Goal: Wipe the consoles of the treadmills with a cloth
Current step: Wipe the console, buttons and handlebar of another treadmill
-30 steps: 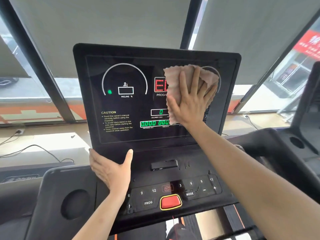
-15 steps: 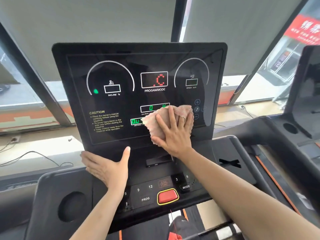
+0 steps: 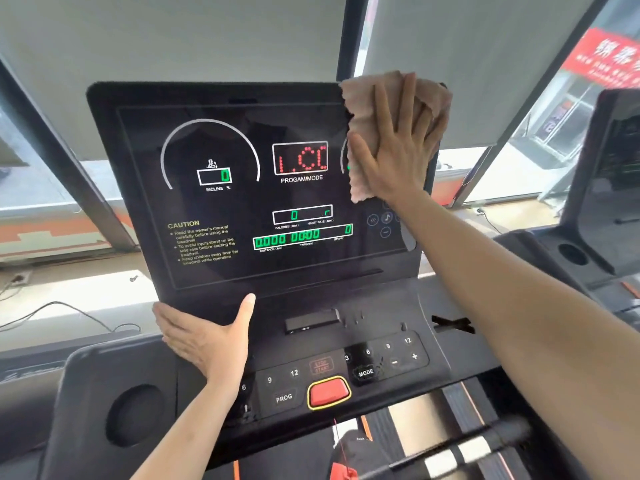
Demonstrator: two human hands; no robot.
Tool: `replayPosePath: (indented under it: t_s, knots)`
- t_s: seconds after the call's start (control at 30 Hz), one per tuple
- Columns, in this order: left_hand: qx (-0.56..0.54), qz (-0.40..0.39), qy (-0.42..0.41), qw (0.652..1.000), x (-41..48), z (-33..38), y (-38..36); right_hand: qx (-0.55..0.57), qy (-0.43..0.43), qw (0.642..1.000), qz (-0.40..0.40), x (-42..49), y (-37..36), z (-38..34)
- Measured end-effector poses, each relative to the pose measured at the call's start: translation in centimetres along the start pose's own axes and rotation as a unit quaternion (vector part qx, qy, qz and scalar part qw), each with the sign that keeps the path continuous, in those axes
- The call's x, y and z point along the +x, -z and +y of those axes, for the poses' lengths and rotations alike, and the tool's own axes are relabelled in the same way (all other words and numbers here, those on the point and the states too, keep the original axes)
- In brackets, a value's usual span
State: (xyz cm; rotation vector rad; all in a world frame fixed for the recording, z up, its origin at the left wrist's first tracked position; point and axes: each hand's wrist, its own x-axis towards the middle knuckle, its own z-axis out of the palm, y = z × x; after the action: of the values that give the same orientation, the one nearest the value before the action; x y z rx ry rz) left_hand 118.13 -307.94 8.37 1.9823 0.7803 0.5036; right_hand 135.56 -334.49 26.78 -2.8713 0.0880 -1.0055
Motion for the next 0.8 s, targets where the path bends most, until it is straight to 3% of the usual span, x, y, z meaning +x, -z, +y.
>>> replayPosePath:
  t_s: [0.17,0.8]
  knots:
    - [0.000,0.004,0.002,1.000,0.0,-0.1,-0.2,0.012,-0.046,0.999,-0.016,-2.3,-1.7,2.4]
    - [0.017,0.016,0.003,1.000,0.5,-0.8,-0.1,0.001,0.057,0.973,-0.222,-23.2,-8.3,10.2]
